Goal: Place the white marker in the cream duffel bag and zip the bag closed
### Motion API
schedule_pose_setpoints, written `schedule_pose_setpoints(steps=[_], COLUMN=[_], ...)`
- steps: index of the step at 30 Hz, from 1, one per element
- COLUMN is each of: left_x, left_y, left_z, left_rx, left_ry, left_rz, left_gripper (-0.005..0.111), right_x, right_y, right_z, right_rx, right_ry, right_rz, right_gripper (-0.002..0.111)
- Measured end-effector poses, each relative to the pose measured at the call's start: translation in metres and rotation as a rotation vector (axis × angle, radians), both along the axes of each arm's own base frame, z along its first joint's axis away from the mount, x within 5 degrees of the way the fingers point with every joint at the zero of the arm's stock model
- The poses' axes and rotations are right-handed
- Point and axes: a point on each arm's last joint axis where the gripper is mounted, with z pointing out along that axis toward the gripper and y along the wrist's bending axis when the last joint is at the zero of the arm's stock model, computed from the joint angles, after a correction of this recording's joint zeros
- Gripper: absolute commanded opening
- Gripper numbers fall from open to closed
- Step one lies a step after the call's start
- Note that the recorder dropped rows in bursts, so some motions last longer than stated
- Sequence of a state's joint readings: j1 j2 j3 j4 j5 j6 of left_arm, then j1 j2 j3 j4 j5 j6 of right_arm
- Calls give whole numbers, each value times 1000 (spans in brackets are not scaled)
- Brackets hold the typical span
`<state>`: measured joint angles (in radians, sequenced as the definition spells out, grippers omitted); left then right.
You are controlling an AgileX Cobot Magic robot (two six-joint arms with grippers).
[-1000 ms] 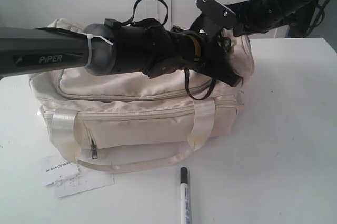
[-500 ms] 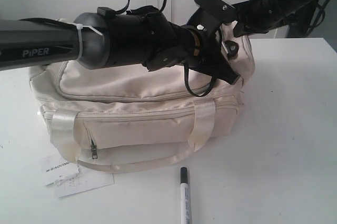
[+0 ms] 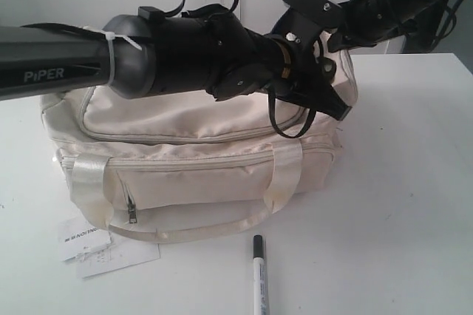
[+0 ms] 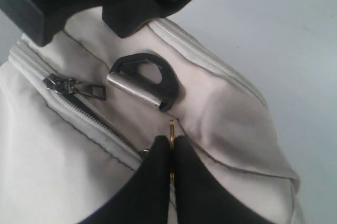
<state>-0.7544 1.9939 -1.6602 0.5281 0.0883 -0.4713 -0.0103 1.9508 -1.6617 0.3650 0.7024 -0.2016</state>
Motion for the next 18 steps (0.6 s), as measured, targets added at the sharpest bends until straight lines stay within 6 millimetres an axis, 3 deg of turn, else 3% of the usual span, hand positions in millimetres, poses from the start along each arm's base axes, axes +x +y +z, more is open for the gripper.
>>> schedule_pose_setpoints(steps=[18], left_x=[-16], left_y=[-1], left_z=[10], left_rx=[59], left_ry=[37], left_rz=[14], left_gripper=[0], right_x=[0], right_y=[0], right_z=[0], right_rx=[0], right_ry=[4], right_rz=[1], right_gripper=[0])
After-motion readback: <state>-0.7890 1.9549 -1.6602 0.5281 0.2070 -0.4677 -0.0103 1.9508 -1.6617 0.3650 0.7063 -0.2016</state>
